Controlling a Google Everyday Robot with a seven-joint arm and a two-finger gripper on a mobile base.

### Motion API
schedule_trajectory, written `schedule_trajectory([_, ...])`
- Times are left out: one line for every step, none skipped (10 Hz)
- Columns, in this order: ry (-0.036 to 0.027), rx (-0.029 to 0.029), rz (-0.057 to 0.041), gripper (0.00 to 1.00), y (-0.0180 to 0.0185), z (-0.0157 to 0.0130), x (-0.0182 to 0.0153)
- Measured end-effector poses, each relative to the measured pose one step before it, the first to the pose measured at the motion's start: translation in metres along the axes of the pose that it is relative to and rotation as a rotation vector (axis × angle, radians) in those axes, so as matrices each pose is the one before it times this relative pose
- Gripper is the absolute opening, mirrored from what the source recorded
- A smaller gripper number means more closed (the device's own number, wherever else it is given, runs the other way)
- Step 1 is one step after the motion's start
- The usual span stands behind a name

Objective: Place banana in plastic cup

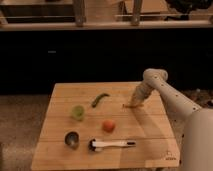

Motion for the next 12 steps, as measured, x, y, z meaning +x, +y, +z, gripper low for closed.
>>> schedule_trajectory([-0.00120,-0.00506,-0.00485,0.00,0.00135,0.00111,0.00053])
schedule_trajectory([-0.00023,-0.00533,-0.01026,0.00,-0.00024,0.00070,-0.00177])
schedule_trajectory([-0.00016,-0.00384,-0.00946,0.00,-0.00067,-0.00086,-0.00235])
schedule_trajectory([-0.00211,0.00308,-0.01684,0.00,-0.00385,-0.00513,-0.00507])
schedule_trajectory([-0.00065,0.00182,-0.00983,0.00,-0.00142,-0.00420,-0.00187])
schedule_trajectory([-0.00062,0.00343,-0.01266,0.00,-0.00173,-0.00775,-0.00241])
schedule_trajectory([-0.00039,0.00569,-0.01577,0.00,-0.00319,-0.00942,-0.00350])
schedule_trajectory([-0.00041,0.00346,-0.01144,0.00,-0.00260,-0.00751,-0.00244])
schedule_trajectory([-0.00161,-0.00176,-0.01508,0.00,-0.00226,-0.00763,-0.00392])
schedule_trajectory([-0.00028,0.00253,-0.01861,0.00,-0.00400,-0.01179,-0.00471])
schedule_trajectory([-0.00014,-0.00405,-0.01541,0.00,-0.00170,-0.00756,-0.00391])
schedule_trajectory([0.00123,-0.00223,-0.01453,0.00,-0.00130,-0.00730,-0.00289])
